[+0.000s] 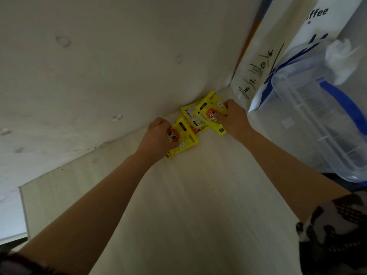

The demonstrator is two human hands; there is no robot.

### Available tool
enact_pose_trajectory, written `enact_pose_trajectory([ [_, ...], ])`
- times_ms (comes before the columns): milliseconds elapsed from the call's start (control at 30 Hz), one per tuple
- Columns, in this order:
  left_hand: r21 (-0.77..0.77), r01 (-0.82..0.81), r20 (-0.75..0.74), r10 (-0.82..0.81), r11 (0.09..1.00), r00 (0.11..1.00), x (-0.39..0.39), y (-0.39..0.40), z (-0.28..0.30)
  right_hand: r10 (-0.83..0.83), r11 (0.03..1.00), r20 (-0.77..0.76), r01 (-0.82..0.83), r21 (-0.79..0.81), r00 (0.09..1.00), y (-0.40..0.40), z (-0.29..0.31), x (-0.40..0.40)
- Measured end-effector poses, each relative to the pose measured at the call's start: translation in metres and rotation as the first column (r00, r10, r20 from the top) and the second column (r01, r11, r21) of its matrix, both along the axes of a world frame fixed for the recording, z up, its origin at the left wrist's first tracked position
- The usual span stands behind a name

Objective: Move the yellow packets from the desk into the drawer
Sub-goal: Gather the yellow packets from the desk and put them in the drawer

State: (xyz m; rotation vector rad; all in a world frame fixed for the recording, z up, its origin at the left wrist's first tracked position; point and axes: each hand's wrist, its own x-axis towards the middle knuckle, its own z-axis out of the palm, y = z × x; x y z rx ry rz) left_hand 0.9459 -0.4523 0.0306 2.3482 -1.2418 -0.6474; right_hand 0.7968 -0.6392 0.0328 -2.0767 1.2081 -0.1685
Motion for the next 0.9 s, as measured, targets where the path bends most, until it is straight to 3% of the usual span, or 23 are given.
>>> enact_pose_trajectory([
  [167,0.066,-0.086,0.0,0.086,0.994,0.996,-0.005,-0.014,-0.006,-0.037,0.999,-0.014,0.037,-0.01,0.999,0.003,-0.007,0.006],
  [333,0.078,-0.198,-0.05,0.203,0.977,0.978,-0.015,-0.017,0.001,-0.089,0.996,-0.18,0.083,-0.041,0.98,-0.003,-0.01,0.002],
  [433,0.08,-0.229,-0.107,0.237,0.97,0.966,-0.018,-0.015,0.005,-0.124,0.992,-0.141,0.127,0.012,0.982,-0.008,-0.01,-0.005],
  [567,0.145,-0.302,-0.208,0.328,0.942,0.922,-0.016,0.0,0.01,-0.044,0.999,-0.108,0.043,-0.013,0.993,-0.017,-0.005,-0.016],
  [667,0.191,-0.359,-0.277,0.401,0.913,0.873,-0.009,0.014,0.017,-0.018,0.999,0.006,0.018,-0.038,1.0,-0.014,0.007,-0.018],
  [800,0.284,-0.273,-0.145,0.323,0.919,0.935,0.004,0.037,0.028,0.121,0.991,0.038,-0.118,-0.06,0.992,-0.011,0.024,-0.01],
  [900,0.291,-0.272,-0.188,0.334,0.917,0.924,0.013,0.051,0.038,0.25,0.967,0.009,-0.249,-0.047,0.968,-0.016,0.024,-0.001],
])
